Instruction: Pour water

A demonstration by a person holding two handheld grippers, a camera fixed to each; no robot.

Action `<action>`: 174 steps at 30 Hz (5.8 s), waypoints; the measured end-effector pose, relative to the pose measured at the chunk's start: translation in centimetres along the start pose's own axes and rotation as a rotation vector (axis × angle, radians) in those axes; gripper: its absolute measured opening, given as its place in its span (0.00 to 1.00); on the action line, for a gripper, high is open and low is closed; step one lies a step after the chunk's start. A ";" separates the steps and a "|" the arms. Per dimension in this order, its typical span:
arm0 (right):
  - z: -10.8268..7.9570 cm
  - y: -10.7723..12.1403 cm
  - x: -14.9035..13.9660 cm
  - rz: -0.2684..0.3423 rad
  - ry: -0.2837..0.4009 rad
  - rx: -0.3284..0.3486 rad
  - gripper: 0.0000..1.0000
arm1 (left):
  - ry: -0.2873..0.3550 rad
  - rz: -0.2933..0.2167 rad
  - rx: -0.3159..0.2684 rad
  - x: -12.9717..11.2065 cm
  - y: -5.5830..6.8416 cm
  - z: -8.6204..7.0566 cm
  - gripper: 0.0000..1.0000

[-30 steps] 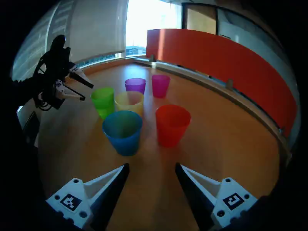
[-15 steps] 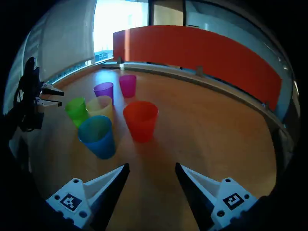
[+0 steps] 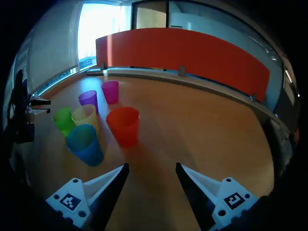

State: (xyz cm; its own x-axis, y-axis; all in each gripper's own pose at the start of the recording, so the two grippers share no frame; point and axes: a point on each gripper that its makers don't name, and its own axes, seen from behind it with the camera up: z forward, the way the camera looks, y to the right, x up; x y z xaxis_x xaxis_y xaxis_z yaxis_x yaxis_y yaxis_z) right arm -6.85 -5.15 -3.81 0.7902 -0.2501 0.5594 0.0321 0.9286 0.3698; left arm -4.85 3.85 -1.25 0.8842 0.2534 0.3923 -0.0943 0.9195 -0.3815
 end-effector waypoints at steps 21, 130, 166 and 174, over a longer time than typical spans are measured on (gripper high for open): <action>-1.6 2.7 4.8 0.056 0.220 -0.112 0.94 | 0.172 -0.088 0.124 3.1 -2.4 -1.7 0.84; -8.5 6.0 12.1 0.166 0.643 -0.404 0.95 | 0.481 -0.151 0.392 4.8 -4.7 -3.4 0.84; -9.0 5.7 12.1 0.156 0.648 -0.404 0.95 | 0.453 -0.189 0.371 3.9 -4.5 -2.3 0.84; -9.1 5.6 12.1 0.154 0.650 -0.401 0.95 | 0.454 -0.187 0.364 3.9 -4.3 -2.3 0.84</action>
State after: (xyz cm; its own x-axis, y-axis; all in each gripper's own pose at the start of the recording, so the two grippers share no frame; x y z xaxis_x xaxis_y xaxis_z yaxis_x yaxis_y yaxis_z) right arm 8.50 -0.49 -1.72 0.9998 -0.0141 -0.0103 0.0137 0.9990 -0.0425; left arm 0.05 0.18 -0.05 1.0000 -0.0016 -0.0015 0.0016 1.0000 0.0014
